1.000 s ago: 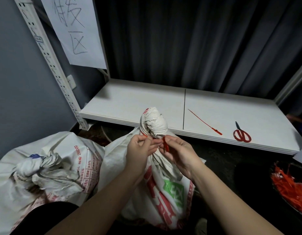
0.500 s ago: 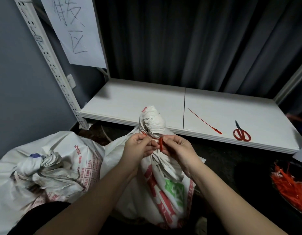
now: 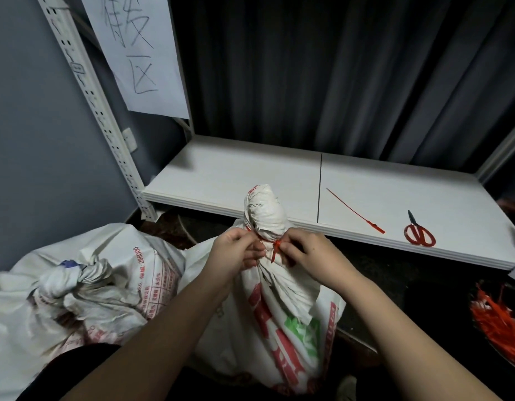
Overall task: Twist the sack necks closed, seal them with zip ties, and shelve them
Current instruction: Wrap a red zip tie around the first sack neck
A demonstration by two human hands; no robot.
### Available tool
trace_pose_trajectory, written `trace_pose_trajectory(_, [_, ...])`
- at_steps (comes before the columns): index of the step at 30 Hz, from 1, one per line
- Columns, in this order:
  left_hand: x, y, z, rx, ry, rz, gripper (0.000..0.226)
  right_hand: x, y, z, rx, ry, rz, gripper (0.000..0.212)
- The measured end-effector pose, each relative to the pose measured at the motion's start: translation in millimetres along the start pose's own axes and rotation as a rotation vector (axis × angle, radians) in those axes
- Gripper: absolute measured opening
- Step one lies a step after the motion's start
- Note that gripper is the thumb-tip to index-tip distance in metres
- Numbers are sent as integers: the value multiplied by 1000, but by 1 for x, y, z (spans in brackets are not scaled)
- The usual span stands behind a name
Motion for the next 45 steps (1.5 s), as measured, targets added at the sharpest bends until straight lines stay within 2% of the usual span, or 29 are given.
trace_pose_trajectory(7, [-16,1,3,-6,-140,-160,32,4,4,-7,24,-207,-12,20])
trace_pose_trajectory(14, [-13,0,5,3,-68,-163,31,8,6,-11,-26,-284,-29,24])
trace_pose_trajectory(20, [-11,5,3,7,-19,-121,33,18,5,-12,3,-73,-4,20])
trace_pose_trajectory(22, [-11,4,3,9,-18,-99,34,17,5,-11,17,-33,-22,25])
trace_pose_trajectory(27, [-10,6,2,28,-17,-59,33,15,3,-15,35,-312,-6,30])
trace_pose_trajectory(33, [-14,9,7,-12,-37,-148,32,16,5,-21,47,-478,11,29])
trace_pose_trajectory(39, [-19,19,1,43,-49,-209,27,21,8,-18,56,-452,49,29])
trace_pose_trajectory(45, [-17,24,-3,83,-79,-235,28,27,10,-18,71,-283,81,29])
Point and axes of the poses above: each hand's wrist, its own y-axis away from the middle knuckle, its own z-axis out of the back of the hand, x = y × z, the point moved 9 cm from there along -y, towards the middle knuckle, and after that the axes turned 8 degrees about y, right-handed, at the moved point
